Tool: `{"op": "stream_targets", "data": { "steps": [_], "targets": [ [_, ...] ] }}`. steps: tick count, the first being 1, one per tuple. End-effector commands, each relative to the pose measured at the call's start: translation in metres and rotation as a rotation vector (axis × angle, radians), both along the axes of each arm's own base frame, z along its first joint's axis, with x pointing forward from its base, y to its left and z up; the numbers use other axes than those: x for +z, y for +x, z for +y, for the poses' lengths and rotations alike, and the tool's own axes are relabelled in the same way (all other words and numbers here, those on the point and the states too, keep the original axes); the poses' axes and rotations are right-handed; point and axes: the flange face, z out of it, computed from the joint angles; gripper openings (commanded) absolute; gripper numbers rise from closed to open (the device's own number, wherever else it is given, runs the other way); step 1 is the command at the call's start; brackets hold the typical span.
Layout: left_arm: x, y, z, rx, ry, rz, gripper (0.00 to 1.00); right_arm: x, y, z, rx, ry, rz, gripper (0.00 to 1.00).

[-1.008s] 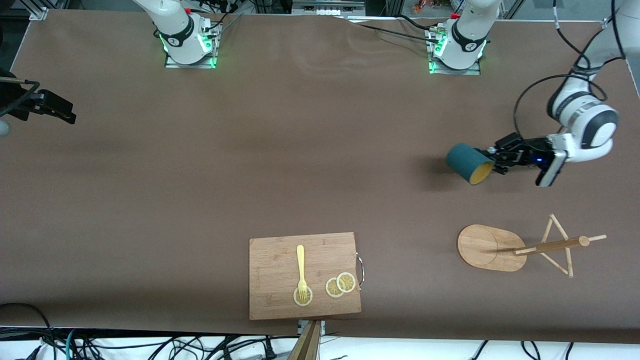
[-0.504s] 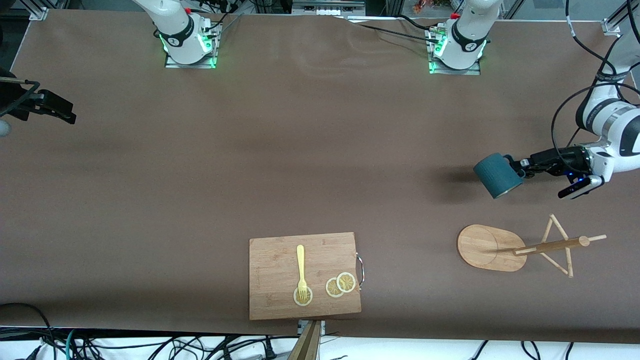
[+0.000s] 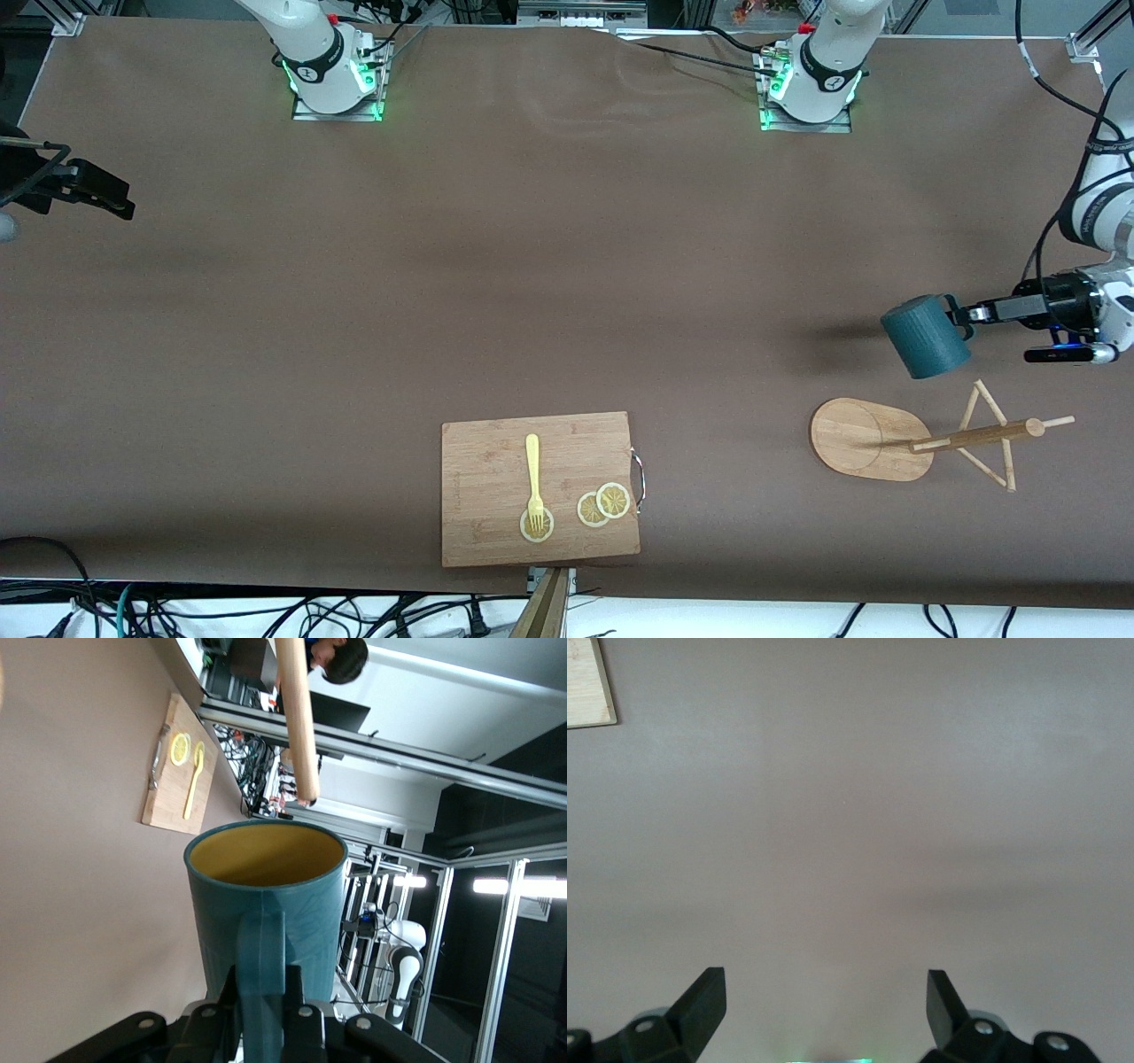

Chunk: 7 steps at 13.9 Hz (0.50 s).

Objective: Pass cup and hang on rack
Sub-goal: 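Carry the mug to the wooden rack and hook it on a peg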

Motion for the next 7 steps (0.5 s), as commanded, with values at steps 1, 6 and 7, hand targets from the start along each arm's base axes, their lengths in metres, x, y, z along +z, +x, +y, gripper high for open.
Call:
{"op": "stream_targets", "data": {
  "steps": [1, 6, 7],
  "targets": [
    [-0.004, 0.006, 0.019, -0.047, 0.019, 0.027, 0.00, 0.004, -0.001, -0.003, 0.013, -0.005, -0.008, 1.00],
    [0.003, 0.030, 0.039, -0.015, 0.006, 0.132, 0.00, 0.003, -0.001, -0.002, 0.015, -0.005, -0.007, 1.00],
    [0.007, 0.034, 0.039, -0.013, 0.008, 0.144, 0.00, 0.003, -0.001, -0.002, 0.015, -0.005, -0.007, 1.00]
  ]
}}
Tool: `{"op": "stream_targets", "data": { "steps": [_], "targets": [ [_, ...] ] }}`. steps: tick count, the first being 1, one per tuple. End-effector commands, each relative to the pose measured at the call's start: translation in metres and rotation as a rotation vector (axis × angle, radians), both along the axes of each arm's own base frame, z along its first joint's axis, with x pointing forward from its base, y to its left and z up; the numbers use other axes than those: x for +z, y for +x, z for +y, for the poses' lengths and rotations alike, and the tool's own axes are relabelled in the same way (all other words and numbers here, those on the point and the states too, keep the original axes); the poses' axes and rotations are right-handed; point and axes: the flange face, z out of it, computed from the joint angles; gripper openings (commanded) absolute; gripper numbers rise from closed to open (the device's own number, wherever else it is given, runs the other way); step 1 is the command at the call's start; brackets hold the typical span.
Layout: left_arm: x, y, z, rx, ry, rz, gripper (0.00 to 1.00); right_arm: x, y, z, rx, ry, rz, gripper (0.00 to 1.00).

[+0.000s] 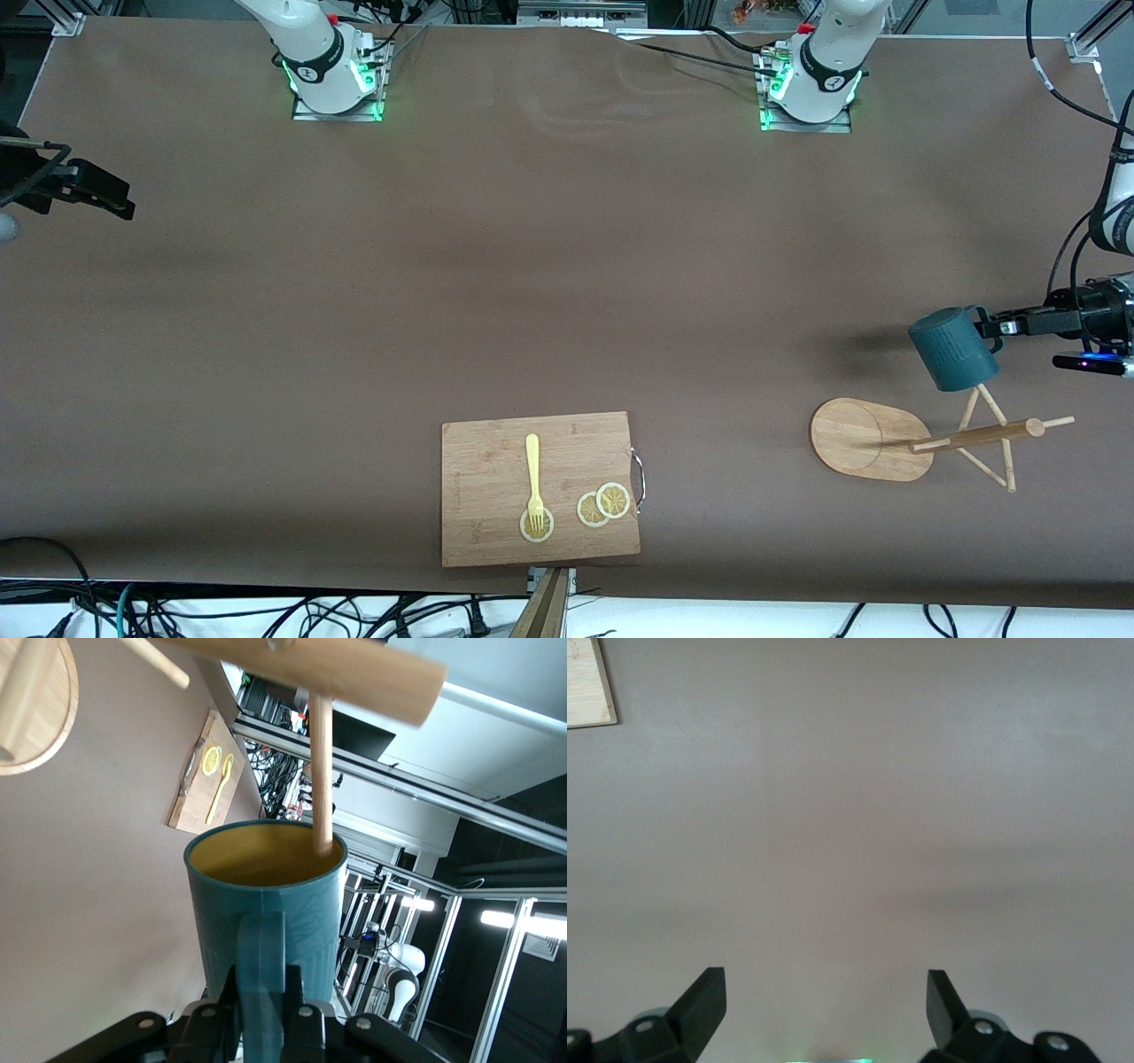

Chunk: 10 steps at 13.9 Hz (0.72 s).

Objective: Pass cup and hang on rack
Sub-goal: 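Carry the mug to the wooden rack and hook it on a peg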

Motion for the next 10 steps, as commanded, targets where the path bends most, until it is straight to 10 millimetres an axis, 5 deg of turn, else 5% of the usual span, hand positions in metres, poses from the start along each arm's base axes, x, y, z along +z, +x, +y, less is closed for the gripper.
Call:
{"op": "stream_targets", "data": {
  "steps": [1, 5, 10],
  "targets": [
    [0.002, 0.016, 0.004, -0.016, -0.016, 0.056, 0.00, 0.004, -0.001, -0.002, 0.014, -0.005, -0.008, 1.00],
    [-0.016, 0.033, 0.016, 0.024, -0.074, 0.098, 0.00, 0.004, -0.001, -0.003, 0.013, -0.005, -0.008, 1.00],
    [-0.014, 0.038, 0.017, 0.038, -0.090, 0.134, 0.00, 0.004, -0.001, -0.003, 0.013, -0.005, -0.010, 1.00]
  ]
}}
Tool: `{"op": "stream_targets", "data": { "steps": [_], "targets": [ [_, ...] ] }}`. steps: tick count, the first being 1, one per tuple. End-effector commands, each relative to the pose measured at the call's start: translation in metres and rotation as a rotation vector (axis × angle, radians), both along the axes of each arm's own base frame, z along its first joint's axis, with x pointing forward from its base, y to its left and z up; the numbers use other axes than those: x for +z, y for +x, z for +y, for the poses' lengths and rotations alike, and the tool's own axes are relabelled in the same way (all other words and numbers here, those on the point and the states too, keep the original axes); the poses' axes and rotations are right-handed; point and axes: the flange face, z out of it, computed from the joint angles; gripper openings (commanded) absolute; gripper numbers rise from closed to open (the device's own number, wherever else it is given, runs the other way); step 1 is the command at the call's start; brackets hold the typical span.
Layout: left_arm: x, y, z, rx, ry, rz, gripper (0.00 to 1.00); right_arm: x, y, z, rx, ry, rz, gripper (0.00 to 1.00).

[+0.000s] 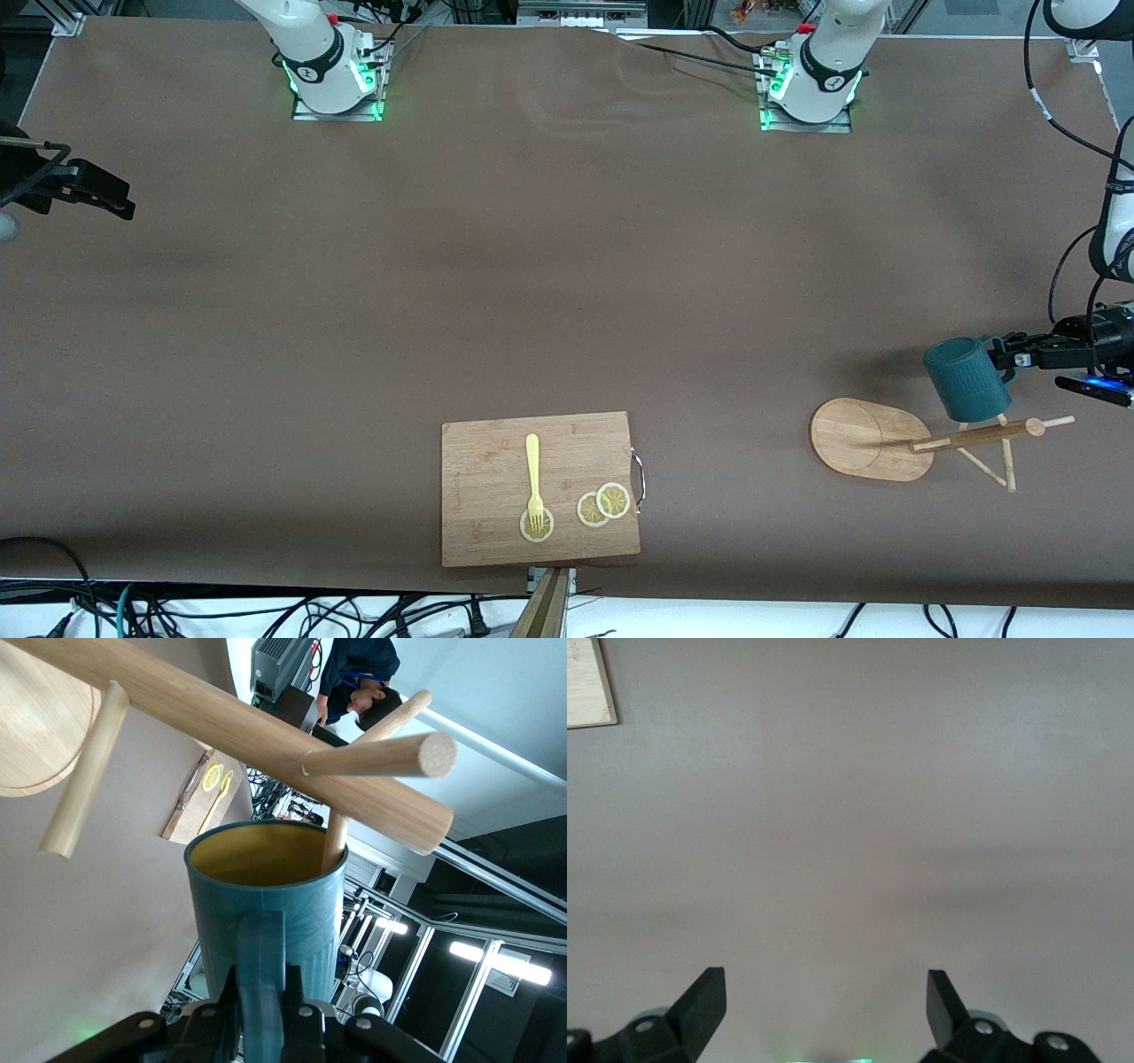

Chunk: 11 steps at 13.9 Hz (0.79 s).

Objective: Pass cup and hang on rack
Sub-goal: 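Carry the mug to the wooden rack and hook it on a peg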

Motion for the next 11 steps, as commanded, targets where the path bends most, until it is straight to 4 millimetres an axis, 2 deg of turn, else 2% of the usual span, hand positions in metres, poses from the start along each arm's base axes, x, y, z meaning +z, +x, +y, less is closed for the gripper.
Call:
{"op": "stream_targets", "data": {
  "steps": [1, 5, 6, 8, 9, 11],
  "targets": [
    [0.000, 0.009, 0.003, 0.021, -0.058, 0.036, 0.00, 0.004, -0.001, -0.004, 0.011, -0.005, -0.007, 1.00],
    [-0.004, 0.008, 0.004, 0.026, -0.073, 0.066, 0.00, 0.004, -0.001, -0.004, 0.011, -0.005, -0.009, 1.00],
    [-0.007, 0.007, 0.004, 0.026, -0.073, 0.068, 0.14, 0.004, 0.000, -0.004, 0.011, -0.006, -0.012, 1.00],
    [-0.011, 0.006, 0.004, 0.024, -0.073, 0.073, 0.75, 0.004, 0.001, -0.004, 0.013, -0.006, -0.018, 1.00],
    [-0.011, 0.006, 0.004, 0.021, -0.071, 0.071, 1.00, 0.004, 0.001, -0.004, 0.013, -0.006, -0.018, 1.00],
    [-0.011, 0.004, 0.007, 0.019, -0.063, 0.073, 1.00, 0.004, 0.001, -0.004, 0.013, -0.006, -0.018, 1.00]
  ]
}}
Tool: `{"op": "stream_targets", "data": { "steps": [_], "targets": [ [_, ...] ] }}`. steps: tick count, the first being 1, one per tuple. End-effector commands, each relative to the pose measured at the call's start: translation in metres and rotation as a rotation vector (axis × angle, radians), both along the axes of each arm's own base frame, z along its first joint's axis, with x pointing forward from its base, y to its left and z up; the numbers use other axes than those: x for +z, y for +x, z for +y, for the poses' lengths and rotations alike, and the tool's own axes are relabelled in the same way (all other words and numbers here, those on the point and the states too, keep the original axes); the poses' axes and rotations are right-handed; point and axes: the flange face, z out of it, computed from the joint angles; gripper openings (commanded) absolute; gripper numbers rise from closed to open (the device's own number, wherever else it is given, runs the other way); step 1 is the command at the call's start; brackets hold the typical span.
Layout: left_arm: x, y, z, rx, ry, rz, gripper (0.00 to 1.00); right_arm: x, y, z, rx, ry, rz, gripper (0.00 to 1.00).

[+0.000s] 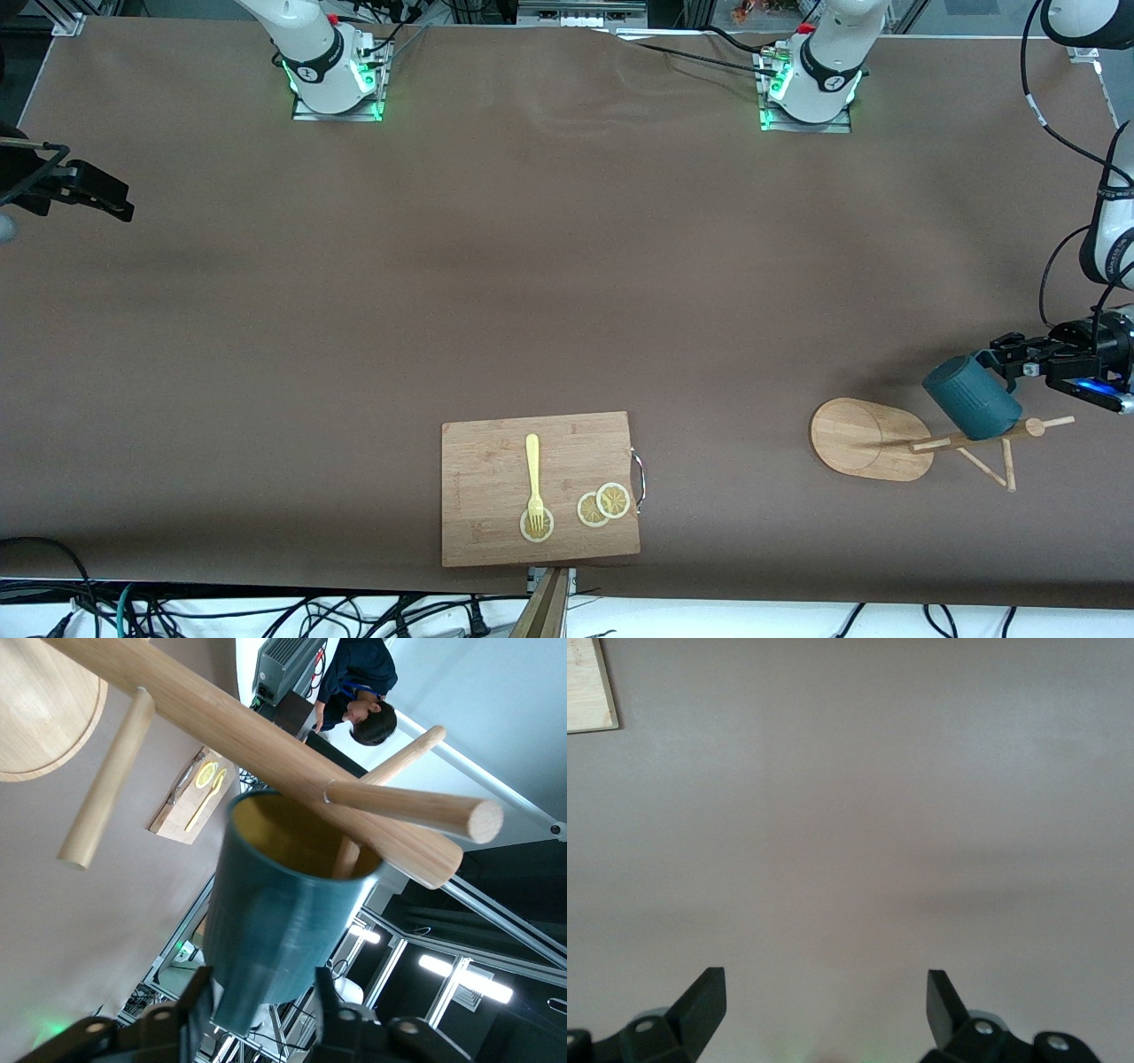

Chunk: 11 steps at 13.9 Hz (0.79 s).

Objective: Pass cup and hang on rack
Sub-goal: 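Carry the mug to the wooden rack and hook it on a peg, then open the left gripper and release the mug handle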

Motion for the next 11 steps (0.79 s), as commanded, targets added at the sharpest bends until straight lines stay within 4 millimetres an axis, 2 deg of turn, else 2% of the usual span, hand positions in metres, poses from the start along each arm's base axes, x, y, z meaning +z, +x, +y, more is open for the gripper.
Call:
{"op": "stream_targets", "data": {
  "steps": [1, 4, 8, 10, 11],
  "targets": [
    [0.003, 0.000, 0.009, -0.010, 0.007, 0.005, 1.00, 0.003, 0.000, -0.004, 0.013, -0.006, -0.009, 1.00],
    [0.013, -0.001, 0.012, -0.051, 0.086, 0.006, 1.00, 0.003, 0.000, -0.004, 0.013, -0.006, -0.009, 1.00],
    [0.051, 0.007, 0.029, -0.200, 0.403, -0.015, 1.00, 0.002, 0.000, -0.004, 0.013, -0.006, -0.008, 1.00],
    [0.071, 0.009, 0.028, -0.259, 0.523, -0.014, 1.00, 0.003, 0.000, -0.004, 0.013, -0.006, -0.009, 1.00],
    [0.082, 0.011, 0.021, -0.296, 0.580, -0.011, 1.00, 0.003, 0.000, -0.003, 0.014, -0.006, -0.009, 1.00]
  ]
}}
